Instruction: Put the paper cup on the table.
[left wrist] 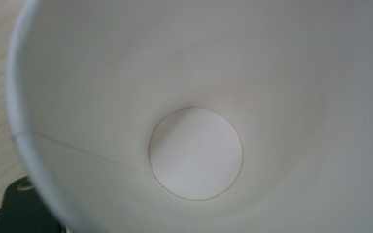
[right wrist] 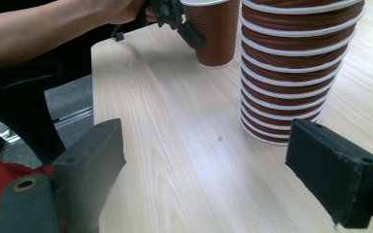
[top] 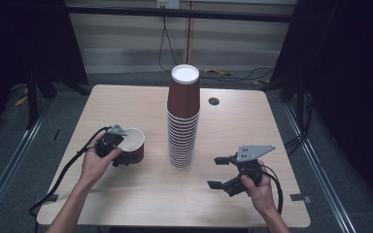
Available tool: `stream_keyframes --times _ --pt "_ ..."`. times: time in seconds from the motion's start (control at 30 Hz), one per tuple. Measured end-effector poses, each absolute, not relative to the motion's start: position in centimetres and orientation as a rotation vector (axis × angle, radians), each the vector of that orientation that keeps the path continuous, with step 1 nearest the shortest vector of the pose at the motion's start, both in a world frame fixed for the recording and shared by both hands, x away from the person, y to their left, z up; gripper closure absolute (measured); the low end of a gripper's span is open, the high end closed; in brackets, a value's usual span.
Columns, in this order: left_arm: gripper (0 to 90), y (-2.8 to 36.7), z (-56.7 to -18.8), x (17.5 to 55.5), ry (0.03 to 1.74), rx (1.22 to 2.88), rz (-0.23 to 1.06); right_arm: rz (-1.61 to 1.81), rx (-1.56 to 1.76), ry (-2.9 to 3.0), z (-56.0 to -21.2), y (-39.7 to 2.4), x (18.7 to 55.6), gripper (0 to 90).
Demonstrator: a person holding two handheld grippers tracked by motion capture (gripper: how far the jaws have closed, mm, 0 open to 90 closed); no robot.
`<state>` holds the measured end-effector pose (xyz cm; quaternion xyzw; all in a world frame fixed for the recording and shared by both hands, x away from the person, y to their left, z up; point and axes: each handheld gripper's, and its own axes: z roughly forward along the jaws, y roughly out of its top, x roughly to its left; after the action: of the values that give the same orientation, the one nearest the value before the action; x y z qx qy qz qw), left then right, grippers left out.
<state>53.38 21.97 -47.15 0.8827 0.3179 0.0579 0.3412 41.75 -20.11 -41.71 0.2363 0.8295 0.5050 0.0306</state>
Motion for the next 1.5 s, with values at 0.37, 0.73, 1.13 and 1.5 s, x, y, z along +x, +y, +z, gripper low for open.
stream_keyframes --times 0.37,0.73,1.13,1.5 --pt "15.8 23.2 -48.2 52.8 0.85 2.294 0.162 1.554 0.731 2.56 -41.8 -20.0 41.8 13.5" --pt "16.3 24.1 -47.7 51.3 0.894 2.281 0.223 1.52 0.76 2.498 -41.7 -20.2 41.7 13.4" --pt "16.3 24.7 -46.6 49.0 0.913 2.21 0.277 1.447 0.817 2.412 -41.8 -20.1 41.5 13.4" --pt "16.4 24.9 -45.6 45.6 0.868 2.113 0.292 1.449 0.842 2.382 -41.9 -20.2 41.5 13.4"
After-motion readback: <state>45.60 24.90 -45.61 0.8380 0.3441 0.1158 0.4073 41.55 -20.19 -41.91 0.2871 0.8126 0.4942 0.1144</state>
